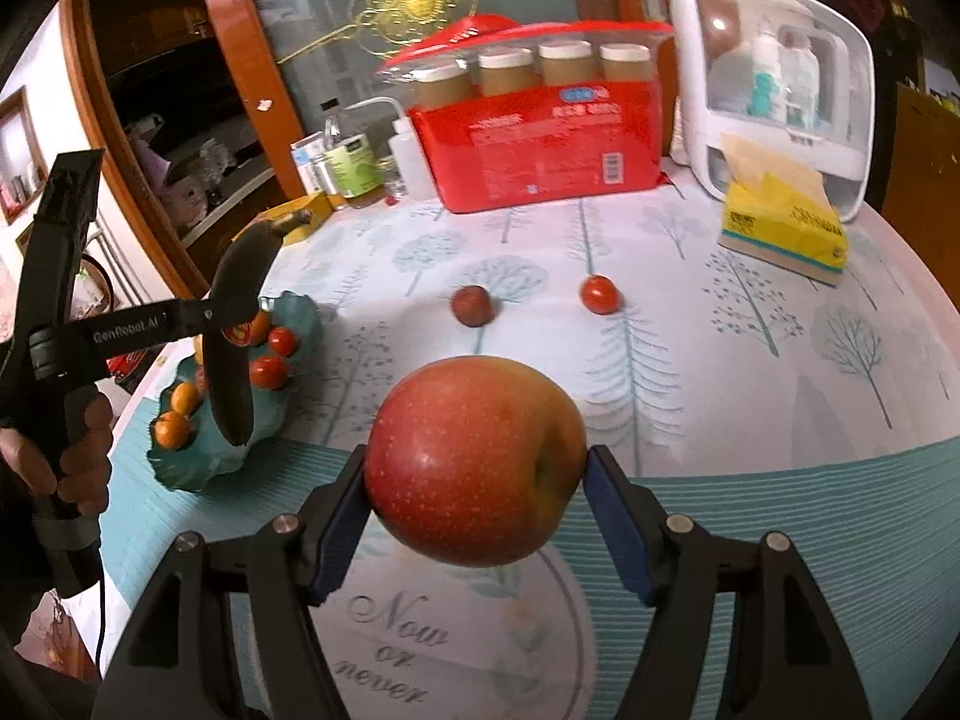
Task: Organize fruits
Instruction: 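Grasp the dark banana with the left tool while the right tool grasps the red apple, then carry the banana and apple onto the green plate and open both tools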
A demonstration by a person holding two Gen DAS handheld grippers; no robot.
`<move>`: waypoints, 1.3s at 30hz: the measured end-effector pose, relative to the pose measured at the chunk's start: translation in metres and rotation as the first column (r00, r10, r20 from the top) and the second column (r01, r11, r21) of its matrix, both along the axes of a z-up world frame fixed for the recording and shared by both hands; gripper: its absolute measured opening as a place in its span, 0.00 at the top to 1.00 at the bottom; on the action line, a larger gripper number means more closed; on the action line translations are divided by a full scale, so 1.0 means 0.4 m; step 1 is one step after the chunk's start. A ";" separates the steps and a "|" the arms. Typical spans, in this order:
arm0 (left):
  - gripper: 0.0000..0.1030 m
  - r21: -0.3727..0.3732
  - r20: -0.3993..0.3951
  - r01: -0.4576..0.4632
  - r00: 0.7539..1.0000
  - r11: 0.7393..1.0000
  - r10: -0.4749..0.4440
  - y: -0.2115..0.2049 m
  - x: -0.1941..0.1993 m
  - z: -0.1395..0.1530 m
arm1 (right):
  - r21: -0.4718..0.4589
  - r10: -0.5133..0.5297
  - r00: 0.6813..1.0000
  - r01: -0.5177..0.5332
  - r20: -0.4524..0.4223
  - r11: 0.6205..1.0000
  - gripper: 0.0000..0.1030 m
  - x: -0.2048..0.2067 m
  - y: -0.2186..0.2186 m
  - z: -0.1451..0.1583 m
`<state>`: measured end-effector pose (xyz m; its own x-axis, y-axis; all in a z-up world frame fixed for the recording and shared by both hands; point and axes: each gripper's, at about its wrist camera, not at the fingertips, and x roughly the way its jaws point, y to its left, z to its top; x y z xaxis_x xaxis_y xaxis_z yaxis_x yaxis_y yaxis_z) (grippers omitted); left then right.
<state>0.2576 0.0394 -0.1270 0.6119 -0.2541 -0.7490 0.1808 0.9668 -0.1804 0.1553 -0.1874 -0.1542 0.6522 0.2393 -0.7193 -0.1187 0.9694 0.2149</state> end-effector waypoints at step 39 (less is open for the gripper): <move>0.69 0.065 -0.033 0.069 0.997 0.996 -0.067 0.426 -0.060 0.010 | 0.099 0.052 0.997 -0.047 -0.050 0.994 0.32 0.007 0.496 -0.030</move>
<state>0.2334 0.2098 -0.1229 0.5715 -0.2438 -0.7836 0.2417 0.9625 -0.1232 0.1579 0.0110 -0.1664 0.6002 0.3412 -0.7234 -0.1518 0.9366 0.3158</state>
